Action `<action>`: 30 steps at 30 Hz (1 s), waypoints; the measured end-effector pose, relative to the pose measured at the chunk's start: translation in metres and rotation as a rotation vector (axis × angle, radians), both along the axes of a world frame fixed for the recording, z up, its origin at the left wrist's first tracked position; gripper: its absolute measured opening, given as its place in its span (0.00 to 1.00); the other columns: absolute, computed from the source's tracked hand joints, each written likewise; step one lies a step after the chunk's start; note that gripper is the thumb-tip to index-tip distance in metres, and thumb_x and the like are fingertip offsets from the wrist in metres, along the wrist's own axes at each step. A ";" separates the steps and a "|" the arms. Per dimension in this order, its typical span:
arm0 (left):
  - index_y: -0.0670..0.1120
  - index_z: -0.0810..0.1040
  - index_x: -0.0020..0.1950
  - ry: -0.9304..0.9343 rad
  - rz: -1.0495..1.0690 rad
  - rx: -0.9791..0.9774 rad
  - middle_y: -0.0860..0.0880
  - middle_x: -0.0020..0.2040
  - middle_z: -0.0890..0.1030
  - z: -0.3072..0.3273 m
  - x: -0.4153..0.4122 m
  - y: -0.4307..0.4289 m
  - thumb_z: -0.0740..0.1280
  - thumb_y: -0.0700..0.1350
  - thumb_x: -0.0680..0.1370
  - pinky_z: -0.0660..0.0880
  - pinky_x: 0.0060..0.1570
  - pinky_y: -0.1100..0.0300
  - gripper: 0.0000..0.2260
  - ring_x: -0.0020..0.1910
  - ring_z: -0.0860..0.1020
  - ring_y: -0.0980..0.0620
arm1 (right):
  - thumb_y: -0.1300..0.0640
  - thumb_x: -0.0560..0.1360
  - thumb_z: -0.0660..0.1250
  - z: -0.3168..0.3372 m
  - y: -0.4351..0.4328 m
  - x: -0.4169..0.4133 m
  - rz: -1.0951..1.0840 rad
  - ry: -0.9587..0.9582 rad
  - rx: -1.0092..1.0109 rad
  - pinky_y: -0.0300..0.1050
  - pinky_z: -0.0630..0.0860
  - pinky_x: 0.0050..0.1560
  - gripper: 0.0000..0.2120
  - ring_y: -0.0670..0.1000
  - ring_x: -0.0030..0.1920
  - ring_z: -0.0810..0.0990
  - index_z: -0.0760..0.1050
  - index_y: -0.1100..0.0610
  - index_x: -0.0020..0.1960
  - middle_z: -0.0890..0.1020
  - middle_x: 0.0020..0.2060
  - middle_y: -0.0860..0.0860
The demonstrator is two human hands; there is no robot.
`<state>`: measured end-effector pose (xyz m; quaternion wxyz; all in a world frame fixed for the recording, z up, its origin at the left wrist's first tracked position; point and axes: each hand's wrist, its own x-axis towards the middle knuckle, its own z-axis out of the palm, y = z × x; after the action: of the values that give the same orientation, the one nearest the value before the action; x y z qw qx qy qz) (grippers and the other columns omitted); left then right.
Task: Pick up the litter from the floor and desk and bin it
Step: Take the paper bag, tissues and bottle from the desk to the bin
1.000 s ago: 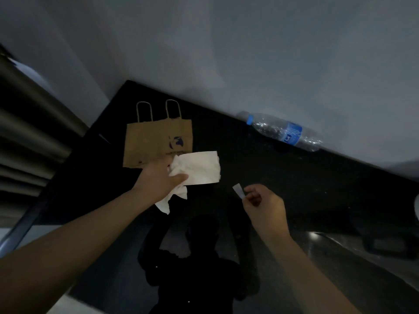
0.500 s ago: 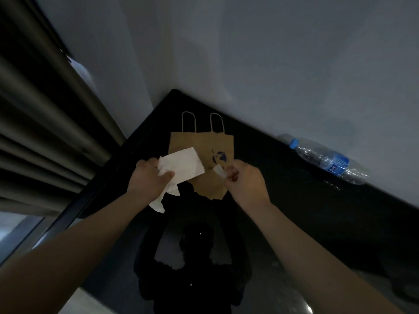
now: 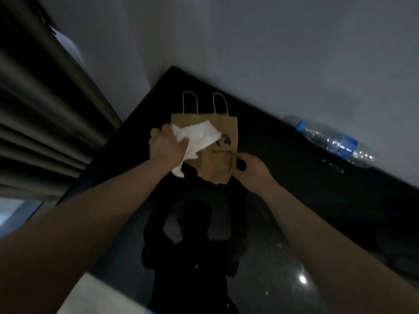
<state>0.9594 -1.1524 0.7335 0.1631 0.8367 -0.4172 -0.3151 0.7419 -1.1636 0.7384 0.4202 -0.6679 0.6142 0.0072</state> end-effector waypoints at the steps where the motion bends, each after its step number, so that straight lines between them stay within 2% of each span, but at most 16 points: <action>1: 0.42 0.61 0.72 -0.011 0.004 0.032 0.37 0.67 0.65 -0.001 -0.004 -0.002 0.63 0.56 0.78 0.69 0.60 0.49 0.28 0.64 0.68 0.37 | 0.50 0.78 0.65 -0.003 0.002 -0.001 0.006 -0.009 0.022 0.38 0.67 0.57 0.22 0.51 0.63 0.71 0.67 0.52 0.71 0.72 0.65 0.53; 3: 0.43 0.58 0.74 -0.021 0.001 0.073 0.37 0.69 0.64 -0.007 -0.012 -0.007 0.63 0.58 0.77 0.66 0.63 0.48 0.31 0.66 0.65 0.37 | 0.51 0.78 0.64 -0.008 0.006 -0.003 0.003 -0.031 0.017 0.37 0.65 0.60 0.25 0.52 0.67 0.69 0.65 0.53 0.73 0.70 0.68 0.54; 6: 0.45 0.55 0.76 -0.032 -0.013 0.134 0.38 0.71 0.61 -0.012 -0.022 -0.010 0.62 0.61 0.76 0.63 0.65 0.49 0.35 0.68 0.62 0.37 | 0.48 0.78 0.64 -0.016 0.008 -0.004 -0.002 -0.031 0.003 0.41 0.67 0.63 0.27 0.52 0.67 0.70 0.64 0.53 0.74 0.71 0.68 0.54; 11: 0.43 0.54 0.76 -0.049 0.034 0.203 0.39 0.72 0.58 -0.009 -0.035 -0.014 0.60 0.69 0.73 0.61 0.66 0.48 0.42 0.69 0.59 0.38 | 0.48 0.77 0.63 -0.021 0.010 -0.001 -0.013 -0.059 -0.024 0.40 0.69 0.59 0.26 0.52 0.64 0.72 0.65 0.53 0.74 0.72 0.67 0.53; 13: 0.44 0.53 0.76 -0.027 0.075 0.218 0.41 0.72 0.57 -0.009 -0.039 -0.017 0.61 0.72 0.69 0.62 0.65 0.48 0.46 0.69 0.58 0.39 | 0.48 0.77 0.64 -0.019 0.014 0.000 -0.004 -0.064 -0.038 0.39 0.70 0.57 0.25 0.52 0.63 0.73 0.67 0.54 0.72 0.74 0.64 0.53; 15: 0.46 0.52 0.76 -0.007 0.097 0.234 0.42 0.72 0.57 -0.008 -0.042 -0.020 0.62 0.75 0.65 0.62 0.65 0.48 0.50 0.69 0.58 0.40 | 0.48 0.78 0.64 -0.020 0.017 0.002 0.010 -0.082 -0.062 0.43 0.71 0.62 0.23 0.53 0.63 0.73 0.70 0.55 0.70 0.75 0.63 0.53; 18: 0.51 0.54 0.76 0.024 0.091 0.245 0.44 0.71 0.55 -0.012 -0.047 -0.025 0.64 0.78 0.58 0.62 0.65 0.46 0.54 0.69 0.56 0.42 | 0.48 0.77 0.64 -0.021 0.018 0.003 0.046 -0.067 -0.090 0.50 0.66 0.69 0.26 0.53 0.67 0.70 0.66 0.56 0.73 0.73 0.66 0.54; 21: 0.54 0.54 0.75 -0.015 0.061 0.275 0.43 0.72 0.54 -0.017 -0.051 -0.030 0.63 0.79 0.53 0.62 0.65 0.43 0.56 0.69 0.55 0.40 | 0.47 0.77 0.65 -0.025 0.019 0.004 0.040 -0.061 -0.102 0.48 0.67 0.68 0.27 0.53 0.67 0.69 0.65 0.55 0.73 0.73 0.66 0.53; 24: 0.53 0.51 0.76 -0.049 0.033 0.302 0.40 0.73 0.51 -0.017 -0.054 -0.033 0.63 0.80 0.52 0.61 0.66 0.41 0.59 0.71 0.53 0.38 | 0.47 0.76 0.66 -0.029 0.020 0.003 0.035 -0.056 -0.100 0.50 0.68 0.68 0.28 0.54 0.68 0.68 0.65 0.54 0.73 0.71 0.67 0.53; 27: 0.52 0.45 0.77 -0.097 -0.009 0.362 0.36 0.76 0.44 -0.014 -0.059 -0.034 0.63 0.80 0.53 0.58 0.68 0.38 0.62 0.74 0.47 0.35 | 0.48 0.76 0.66 -0.028 0.022 0.002 0.054 -0.060 -0.094 0.52 0.66 0.70 0.28 0.55 0.70 0.65 0.65 0.54 0.73 0.69 0.68 0.53; 30: 0.51 0.45 0.77 -0.130 -0.016 0.375 0.36 0.75 0.43 -0.016 -0.063 -0.035 0.64 0.78 0.57 0.59 0.67 0.36 0.58 0.74 0.46 0.34 | 0.49 0.76 0.66 -0.027 0.025 -0.001 0.074 -0.064 -0.094 0.50 0.63 0.72 0.27 0.54 0.71 0.62 0.65 0.52 0.73 0.68 0.70 0.51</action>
<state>0.8965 -1.1874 0.7170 -0.0255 0.8678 -0.3673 -0.3337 0.7414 -1.1383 0.7119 0.4074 -0.7090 0.5750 -0.0276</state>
